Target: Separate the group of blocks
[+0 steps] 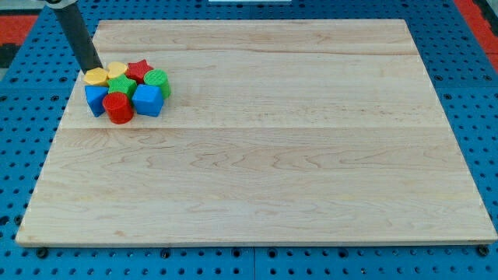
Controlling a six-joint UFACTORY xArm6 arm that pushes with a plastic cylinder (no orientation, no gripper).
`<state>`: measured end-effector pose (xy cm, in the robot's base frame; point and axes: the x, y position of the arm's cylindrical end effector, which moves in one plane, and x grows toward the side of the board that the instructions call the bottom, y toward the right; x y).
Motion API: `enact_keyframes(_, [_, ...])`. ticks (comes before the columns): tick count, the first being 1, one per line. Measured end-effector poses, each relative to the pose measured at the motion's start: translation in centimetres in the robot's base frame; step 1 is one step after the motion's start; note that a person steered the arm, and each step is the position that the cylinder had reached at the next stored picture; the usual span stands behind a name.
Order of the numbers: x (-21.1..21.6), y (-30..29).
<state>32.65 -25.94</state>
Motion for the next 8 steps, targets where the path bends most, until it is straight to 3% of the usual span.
enact_keyframes(4, [0.1,0.0])
enact_keyframes(6, [2.2,-3.7])
enact_keyframes(7, [4.0,-0.3])
enact_keyframes(8, [4.0,8.2])
